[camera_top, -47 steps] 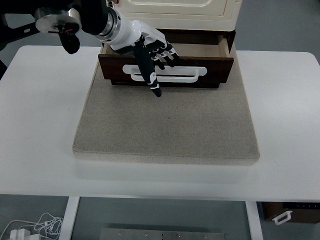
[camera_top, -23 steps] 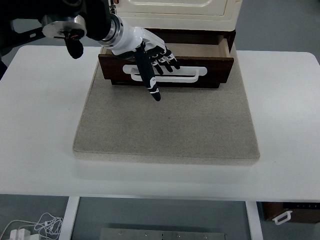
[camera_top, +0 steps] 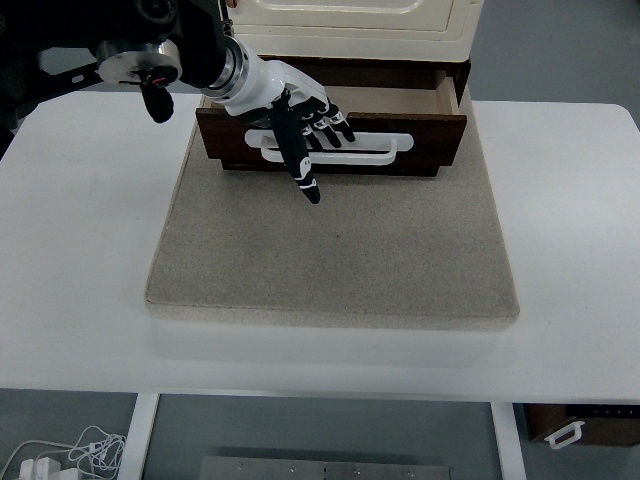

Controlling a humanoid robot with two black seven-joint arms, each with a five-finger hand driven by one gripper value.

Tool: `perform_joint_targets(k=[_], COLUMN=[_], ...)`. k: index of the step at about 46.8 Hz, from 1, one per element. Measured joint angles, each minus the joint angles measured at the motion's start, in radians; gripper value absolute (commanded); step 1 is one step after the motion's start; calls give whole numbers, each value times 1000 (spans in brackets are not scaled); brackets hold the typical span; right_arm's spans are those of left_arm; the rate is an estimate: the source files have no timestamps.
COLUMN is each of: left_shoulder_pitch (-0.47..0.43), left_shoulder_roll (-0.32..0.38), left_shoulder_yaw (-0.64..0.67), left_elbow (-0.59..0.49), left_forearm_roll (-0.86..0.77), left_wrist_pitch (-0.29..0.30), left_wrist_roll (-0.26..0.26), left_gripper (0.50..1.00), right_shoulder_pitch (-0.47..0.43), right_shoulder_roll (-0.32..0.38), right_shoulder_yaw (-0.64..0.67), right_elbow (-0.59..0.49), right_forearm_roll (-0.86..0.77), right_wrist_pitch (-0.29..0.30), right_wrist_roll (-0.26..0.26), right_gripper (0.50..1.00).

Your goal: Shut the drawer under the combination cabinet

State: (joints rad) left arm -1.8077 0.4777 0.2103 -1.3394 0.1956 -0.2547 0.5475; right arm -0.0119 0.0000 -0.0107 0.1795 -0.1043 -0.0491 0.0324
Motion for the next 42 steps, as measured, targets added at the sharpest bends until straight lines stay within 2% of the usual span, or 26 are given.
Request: perform_joint_targets(k=[28, 42], left_shoulder_pitch=[20, 23], left_shoulder_roll=[-51, -71], left_shoulder_yaw=[15, 28], left_elbow=[9, 52], left_forearm_roll=[3, 4], left_wrist_pitch=[-3, -4], left_wrist_roll=[0, -3], left_gripper=[1000, 1000], right_shoulder_pitch=[0, 0], right_shoulder_roll=[0, 0], right_shoulder_yaw=[0, 0], right_elbow=[0, 0], right_forearm_roll=[0, 0], right_wrist_pitch=[0, 0], right_wrist_roll=[0, 0], right_gripper=[952, 952])
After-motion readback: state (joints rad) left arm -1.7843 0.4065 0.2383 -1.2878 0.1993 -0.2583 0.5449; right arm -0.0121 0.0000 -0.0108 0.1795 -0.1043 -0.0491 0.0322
